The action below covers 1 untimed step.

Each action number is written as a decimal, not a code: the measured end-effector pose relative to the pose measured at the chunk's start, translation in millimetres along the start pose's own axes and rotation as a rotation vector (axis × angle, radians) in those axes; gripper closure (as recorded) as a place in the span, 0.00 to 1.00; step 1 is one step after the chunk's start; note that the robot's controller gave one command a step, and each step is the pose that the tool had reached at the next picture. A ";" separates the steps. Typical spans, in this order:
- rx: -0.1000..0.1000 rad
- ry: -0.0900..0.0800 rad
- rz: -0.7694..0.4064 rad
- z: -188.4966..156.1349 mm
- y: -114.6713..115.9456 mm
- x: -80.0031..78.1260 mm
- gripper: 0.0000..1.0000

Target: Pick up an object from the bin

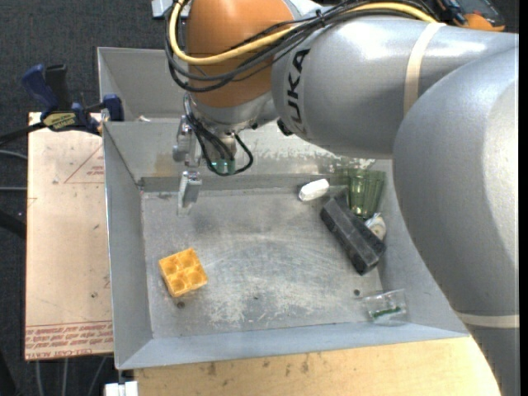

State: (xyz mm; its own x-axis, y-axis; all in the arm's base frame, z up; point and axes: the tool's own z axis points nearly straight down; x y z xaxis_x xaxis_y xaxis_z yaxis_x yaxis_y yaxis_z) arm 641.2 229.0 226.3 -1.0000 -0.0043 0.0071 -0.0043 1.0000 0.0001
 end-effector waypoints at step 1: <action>-0.002 -0.009 0.004 -5.9 -1.3 -1.7 0.00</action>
Offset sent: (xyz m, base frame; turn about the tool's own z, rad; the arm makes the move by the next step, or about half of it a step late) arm -0.0693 0.0170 -0.1563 -0.3395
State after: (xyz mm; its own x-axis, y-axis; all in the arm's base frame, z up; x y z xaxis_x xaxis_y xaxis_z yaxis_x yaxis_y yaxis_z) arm 643.0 227.7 232.1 -1.0000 -0.0007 -0.0016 -0.0007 1.0000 0.0017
